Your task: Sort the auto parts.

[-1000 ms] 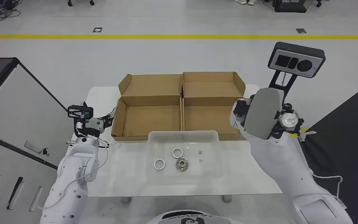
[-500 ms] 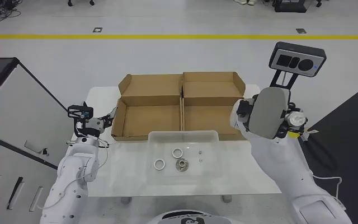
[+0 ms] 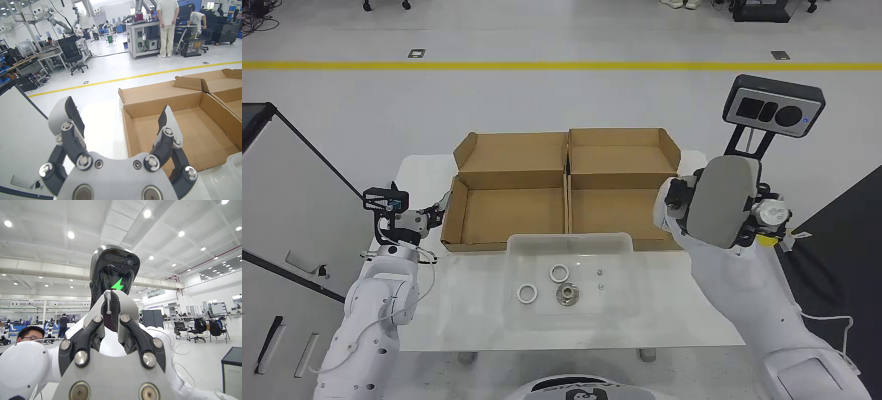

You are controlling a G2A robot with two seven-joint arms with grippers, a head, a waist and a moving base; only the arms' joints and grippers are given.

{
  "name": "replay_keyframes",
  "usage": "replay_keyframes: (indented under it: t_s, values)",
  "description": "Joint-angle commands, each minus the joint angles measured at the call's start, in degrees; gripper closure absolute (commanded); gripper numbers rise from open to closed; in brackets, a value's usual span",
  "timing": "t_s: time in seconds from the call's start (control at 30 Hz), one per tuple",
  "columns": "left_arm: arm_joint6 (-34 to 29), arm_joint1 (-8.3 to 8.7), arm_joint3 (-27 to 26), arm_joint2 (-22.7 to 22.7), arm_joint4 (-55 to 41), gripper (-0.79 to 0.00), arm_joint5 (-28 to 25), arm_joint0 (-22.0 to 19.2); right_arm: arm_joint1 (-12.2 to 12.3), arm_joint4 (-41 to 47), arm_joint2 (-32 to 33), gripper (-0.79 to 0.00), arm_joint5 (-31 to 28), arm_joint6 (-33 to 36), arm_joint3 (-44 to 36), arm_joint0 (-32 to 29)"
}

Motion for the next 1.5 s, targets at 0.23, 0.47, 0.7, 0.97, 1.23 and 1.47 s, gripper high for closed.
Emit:
replay_keyframes:
  t_s: [0.23,0.47,0.7,0.97,1.23,1.47]
  values:
    - [0.0,0.0,0.0,0.0,0.0,-0.785,0.0,0.0,1.4,-12.9,9.6,0.0,6.6,1.1,1.2,-3.5]
    - [0.0,0.0,0.0,0.0,0.0,-0.785,0.0,0.0,4.0,-26.6,25.4,0.0,14.9,7.8,1.5,-9.8]
    - [0.0,0.0,0.0,0.0,0.0,-0.785,0.0,0.0,6.4,-46.3,36.3,0.0,22.9,17.1,0.2,-8.9]
    - [0.0,0.0,0.0,0.0,0.0,-0.785,0.0,0.0,8.5,-71.5,29.6,0.0,24.7,24.7,4.0,3.1]
    - [0.0,0.0,0.0,0.0,0.0,-0.785,0.0,0.0,11.6,-91.1,13.3,0.0,24.0,24.0,11.2,12.3]
    - [0.0,0.0,0.0,0.0,0.0,-0.785,0.0,0.0,14.5,-99.0,1.2,0.0,22.5,22.5,17.4,16.5]
